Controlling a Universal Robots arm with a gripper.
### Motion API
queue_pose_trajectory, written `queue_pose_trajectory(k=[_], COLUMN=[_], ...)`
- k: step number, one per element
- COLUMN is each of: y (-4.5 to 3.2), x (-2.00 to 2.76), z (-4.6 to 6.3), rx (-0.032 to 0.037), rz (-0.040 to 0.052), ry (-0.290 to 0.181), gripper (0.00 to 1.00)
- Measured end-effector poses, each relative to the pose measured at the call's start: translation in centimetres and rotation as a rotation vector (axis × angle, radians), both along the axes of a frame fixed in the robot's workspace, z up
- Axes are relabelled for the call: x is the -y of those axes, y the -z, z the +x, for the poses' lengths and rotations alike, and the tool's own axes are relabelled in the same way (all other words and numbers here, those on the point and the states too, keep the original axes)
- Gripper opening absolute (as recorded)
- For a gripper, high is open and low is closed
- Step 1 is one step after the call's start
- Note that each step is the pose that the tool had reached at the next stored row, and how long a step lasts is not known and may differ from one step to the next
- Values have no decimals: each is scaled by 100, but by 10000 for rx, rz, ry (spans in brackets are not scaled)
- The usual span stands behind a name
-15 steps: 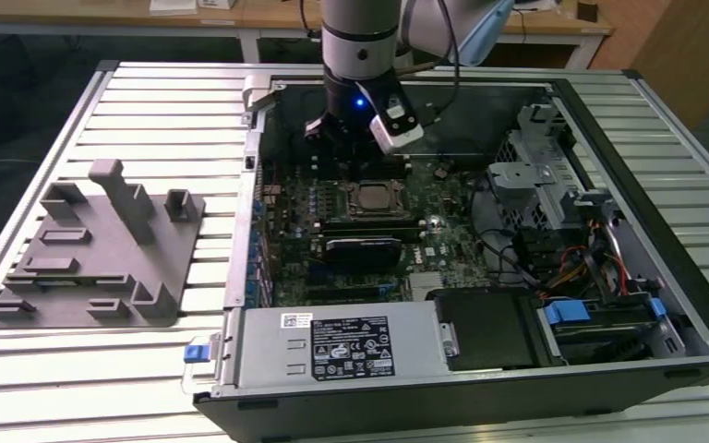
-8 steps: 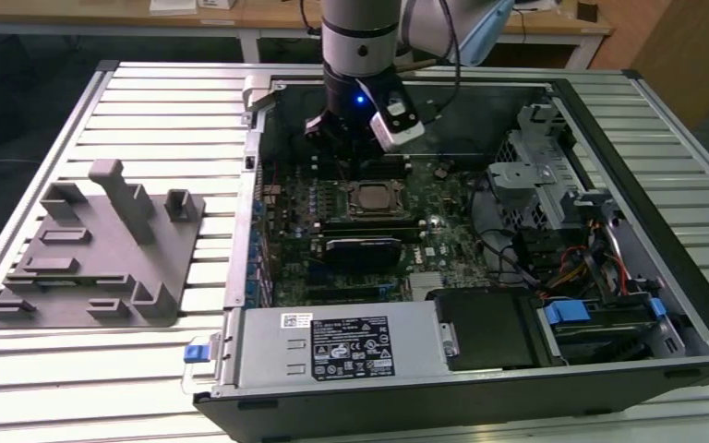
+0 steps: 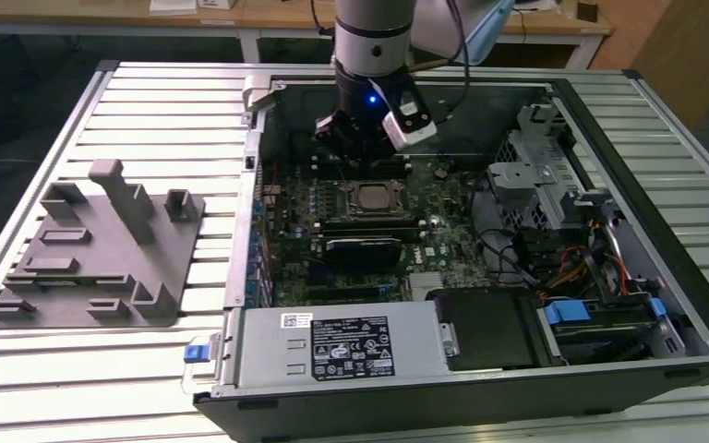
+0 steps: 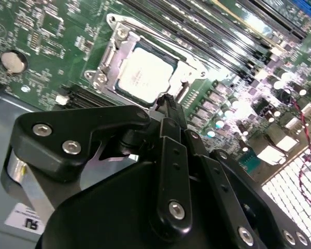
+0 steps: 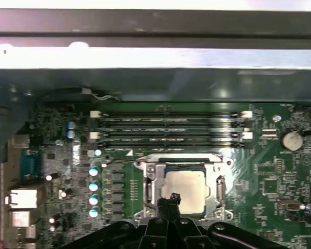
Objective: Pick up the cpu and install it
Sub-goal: 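Close the cpu cover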
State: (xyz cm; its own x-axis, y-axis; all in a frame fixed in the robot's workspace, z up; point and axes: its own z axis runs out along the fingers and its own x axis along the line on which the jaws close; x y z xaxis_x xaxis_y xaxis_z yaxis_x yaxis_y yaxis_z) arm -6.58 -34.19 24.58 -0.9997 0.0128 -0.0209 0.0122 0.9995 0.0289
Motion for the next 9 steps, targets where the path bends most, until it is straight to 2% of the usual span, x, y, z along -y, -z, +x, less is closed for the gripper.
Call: queue_pose_trajectory(k=[9], y=[0], x=[-5], z=[193], rx=[0], rz=[0], ry=[1], gripper=[11])
